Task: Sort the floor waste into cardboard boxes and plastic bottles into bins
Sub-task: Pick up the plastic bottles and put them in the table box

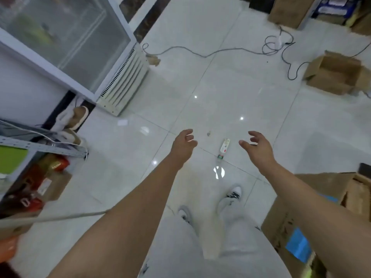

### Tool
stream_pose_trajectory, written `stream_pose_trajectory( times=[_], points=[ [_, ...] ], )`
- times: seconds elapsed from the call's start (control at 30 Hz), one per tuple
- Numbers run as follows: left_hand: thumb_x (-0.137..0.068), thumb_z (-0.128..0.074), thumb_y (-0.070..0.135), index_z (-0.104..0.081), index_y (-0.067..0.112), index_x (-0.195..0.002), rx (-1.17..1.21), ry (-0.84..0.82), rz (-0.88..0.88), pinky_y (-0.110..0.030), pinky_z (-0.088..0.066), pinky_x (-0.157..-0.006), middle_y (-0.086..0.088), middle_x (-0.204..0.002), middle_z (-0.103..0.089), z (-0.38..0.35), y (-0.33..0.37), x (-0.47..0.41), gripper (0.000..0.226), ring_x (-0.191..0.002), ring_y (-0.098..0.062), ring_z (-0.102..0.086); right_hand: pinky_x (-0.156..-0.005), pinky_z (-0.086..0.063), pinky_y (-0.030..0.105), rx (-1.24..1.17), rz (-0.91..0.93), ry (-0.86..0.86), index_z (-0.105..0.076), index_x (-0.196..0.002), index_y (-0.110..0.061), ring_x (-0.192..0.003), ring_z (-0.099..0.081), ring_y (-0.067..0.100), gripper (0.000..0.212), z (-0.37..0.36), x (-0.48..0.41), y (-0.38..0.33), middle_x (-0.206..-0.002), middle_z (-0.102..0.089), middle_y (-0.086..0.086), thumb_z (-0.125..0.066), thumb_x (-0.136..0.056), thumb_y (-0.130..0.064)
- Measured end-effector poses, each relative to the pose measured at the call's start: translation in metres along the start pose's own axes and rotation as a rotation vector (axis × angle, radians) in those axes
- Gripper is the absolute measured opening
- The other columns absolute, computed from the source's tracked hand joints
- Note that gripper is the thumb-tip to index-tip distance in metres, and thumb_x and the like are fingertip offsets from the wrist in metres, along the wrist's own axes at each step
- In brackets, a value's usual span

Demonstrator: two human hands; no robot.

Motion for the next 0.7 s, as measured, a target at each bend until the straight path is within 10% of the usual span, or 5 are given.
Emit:
stream_pose_trajectory(
  times=[0.2, 0.7],
  points=[
    [-0.093, -0.056, 0.009, -0.044, 0.018, -0.14, -0.152, -0.084, 0.064, -0.017, -0.042, -0.067, -0.006, -0.132, -0.052, -0.059, -0.061, -0.134, 0.05, -0.105, -0.016, -0.053, -0.099, -0.046, 0.041, 0.223, -0.017, -0.086, -0.048, -0.141, -0.018, -0.117, -0.055, 0.025, 0.057, -0.048, -0.118, 0.088, -0.137, -0.05, 0.011, -0.068, -0.09, -0.031],
    [-0.093, -0.047, 0.005, -0.037, 0.018, -0.143, -0.34, -0.234, 0.081, -0.028, -0.044, -0.094, -0.011, -0.141, -0.047, -0.208, -0.334, -0.447, 0.053, -0.12, -0.023, -0.051, -0.085, -0.039, 0.028, 0.439, -0.15, -0.013, -0.038, -0.144, -0.013, -0.113, -0.056, 0.032, 0.064, -0.259, -0.379, 0.361, -0.134, -0.046, 0.018, -0.065, -0.09, -0.035]
  ],
)
Point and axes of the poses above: each hand's wrist, its own x-axis away from the middle knuckle, its own z-axis out of the back of the hand, y = z × x, the point moved 7 cm from there along -x, towards the middle knuckle
